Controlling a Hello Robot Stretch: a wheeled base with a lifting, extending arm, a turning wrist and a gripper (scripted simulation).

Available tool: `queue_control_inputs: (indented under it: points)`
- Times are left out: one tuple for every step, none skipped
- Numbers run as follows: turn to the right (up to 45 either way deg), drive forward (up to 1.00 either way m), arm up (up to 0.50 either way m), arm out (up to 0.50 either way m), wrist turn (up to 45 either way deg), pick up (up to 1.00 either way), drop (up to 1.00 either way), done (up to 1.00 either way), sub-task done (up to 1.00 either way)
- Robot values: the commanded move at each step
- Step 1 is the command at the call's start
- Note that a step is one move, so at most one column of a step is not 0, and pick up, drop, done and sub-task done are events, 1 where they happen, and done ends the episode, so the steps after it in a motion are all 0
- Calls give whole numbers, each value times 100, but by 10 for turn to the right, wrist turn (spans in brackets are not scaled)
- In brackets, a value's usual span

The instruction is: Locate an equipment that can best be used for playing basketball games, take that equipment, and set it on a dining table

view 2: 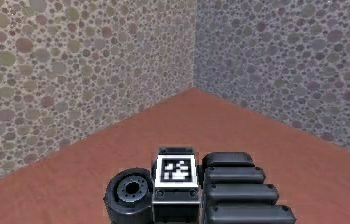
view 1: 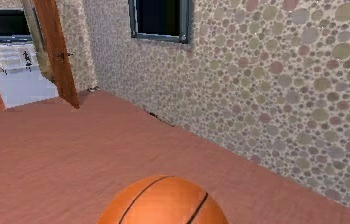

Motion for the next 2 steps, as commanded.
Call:
queue_control_inputs:
  points:
    - [-330,0,0,0,0,0,0,0,0]
    - [-30,0,0,0,0,0,0,0,0]
